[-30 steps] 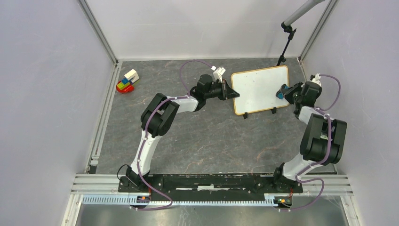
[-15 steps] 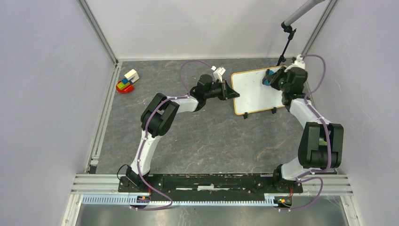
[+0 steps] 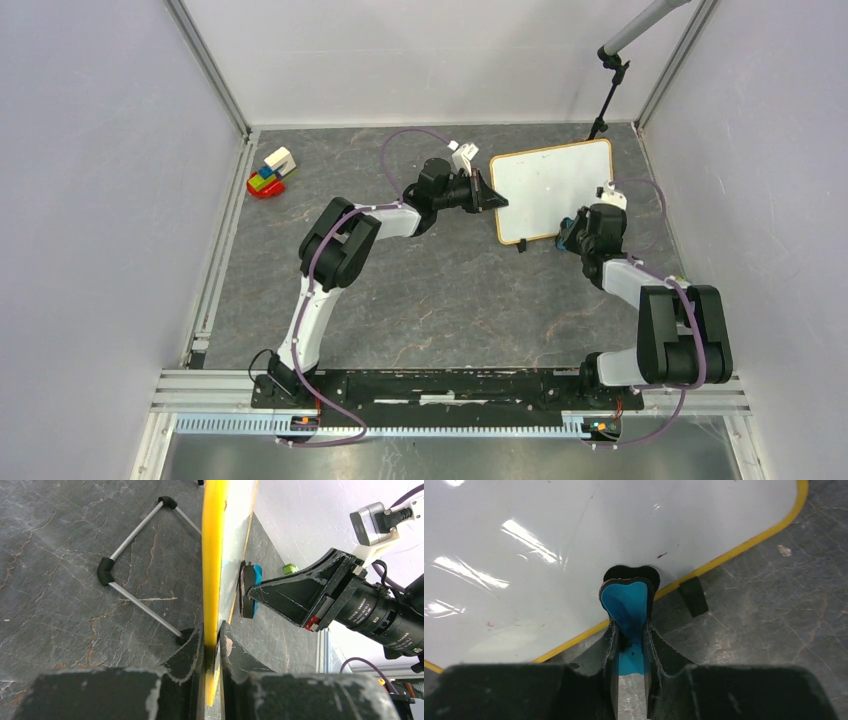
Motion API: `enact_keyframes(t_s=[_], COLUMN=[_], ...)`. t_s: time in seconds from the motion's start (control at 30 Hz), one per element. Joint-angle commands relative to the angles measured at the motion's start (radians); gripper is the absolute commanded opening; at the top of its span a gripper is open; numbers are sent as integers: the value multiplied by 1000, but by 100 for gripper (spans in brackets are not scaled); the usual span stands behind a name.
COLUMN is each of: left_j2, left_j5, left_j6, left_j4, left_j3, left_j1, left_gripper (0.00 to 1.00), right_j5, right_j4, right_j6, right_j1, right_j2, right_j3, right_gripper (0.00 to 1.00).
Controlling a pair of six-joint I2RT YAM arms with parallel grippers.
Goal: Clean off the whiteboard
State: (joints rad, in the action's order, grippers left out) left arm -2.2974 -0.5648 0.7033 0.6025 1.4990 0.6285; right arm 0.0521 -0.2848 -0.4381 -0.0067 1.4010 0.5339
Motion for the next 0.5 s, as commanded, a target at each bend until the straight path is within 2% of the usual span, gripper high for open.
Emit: enact_keyframes(t_s=[0.0,0.23,0.4,0.47], left_j2=[-8,-7,-4,-4], left_j5=[36,34,34,34], left_j6=[-37,-40,-42,-44], left_j4=[-45,-46,-50,-50], left_j3=[-1,-3,-3,-3], left_j1=[-9,-10,-10,-10], left_gripper=[2,2,2,2], right_j5=[73,133,134,205], right_j4=[-7,-75,-191,-215], right_j6=[55,187,170,126], right_j1=[52,301,338,337], right_j2=[-50,-40,25,54], right_j3=[9,82,72,58], right_gripper=[1,1,1,0])
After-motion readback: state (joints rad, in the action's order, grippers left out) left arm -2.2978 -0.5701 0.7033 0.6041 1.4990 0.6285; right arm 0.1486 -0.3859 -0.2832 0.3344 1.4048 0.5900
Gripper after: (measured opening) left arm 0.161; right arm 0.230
